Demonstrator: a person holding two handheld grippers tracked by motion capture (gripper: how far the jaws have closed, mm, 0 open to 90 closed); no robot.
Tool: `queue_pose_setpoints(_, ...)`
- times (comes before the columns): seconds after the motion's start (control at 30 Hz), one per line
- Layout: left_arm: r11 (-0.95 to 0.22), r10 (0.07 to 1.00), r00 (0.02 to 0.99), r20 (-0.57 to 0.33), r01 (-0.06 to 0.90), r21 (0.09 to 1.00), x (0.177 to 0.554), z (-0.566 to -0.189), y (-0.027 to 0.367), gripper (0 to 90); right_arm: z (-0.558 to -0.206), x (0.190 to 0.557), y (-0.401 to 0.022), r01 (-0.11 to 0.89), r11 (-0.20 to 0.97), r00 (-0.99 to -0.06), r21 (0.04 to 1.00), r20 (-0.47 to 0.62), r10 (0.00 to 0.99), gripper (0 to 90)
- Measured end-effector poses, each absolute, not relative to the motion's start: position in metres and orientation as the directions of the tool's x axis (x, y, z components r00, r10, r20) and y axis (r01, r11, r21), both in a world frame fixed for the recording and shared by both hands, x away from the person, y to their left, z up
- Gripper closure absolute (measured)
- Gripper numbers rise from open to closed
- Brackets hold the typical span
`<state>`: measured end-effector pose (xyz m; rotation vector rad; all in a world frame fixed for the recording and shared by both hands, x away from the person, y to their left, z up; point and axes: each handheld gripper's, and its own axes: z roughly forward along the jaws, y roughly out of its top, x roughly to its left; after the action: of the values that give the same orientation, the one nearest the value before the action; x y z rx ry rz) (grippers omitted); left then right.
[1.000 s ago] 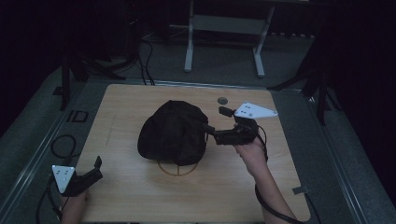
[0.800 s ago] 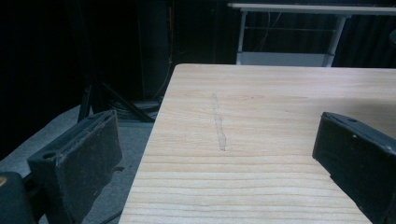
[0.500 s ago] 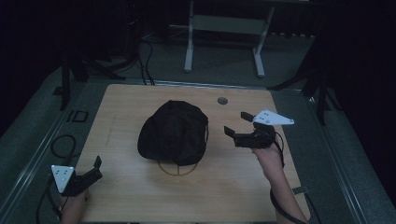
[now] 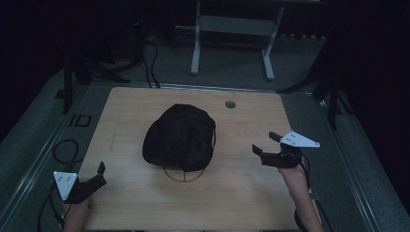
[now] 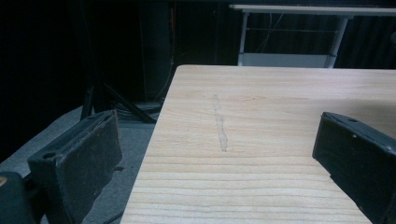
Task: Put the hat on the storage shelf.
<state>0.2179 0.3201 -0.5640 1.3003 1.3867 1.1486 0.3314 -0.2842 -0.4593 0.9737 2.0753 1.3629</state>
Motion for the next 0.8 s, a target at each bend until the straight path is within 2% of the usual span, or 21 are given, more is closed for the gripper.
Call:
queue_pose_setpoints(0.5,0.023,0.998,-0.055,-0.014,0.176,0.984,0.218,-0.564,0.320,1.8,-0.513,0.313,-0.345,0.384,0.208,-0.481,0.900,0.002,0.877,13.5)
queue_pose_setpoints(0.8,0.025,0.998,-0.056,-0.016,0.177,0.984,0.218,-0.564,0.321,1.8,-0.534,0.304,-0.359,0.420,0.196,-0.411,0.886,-0.006,0.912,13.5)
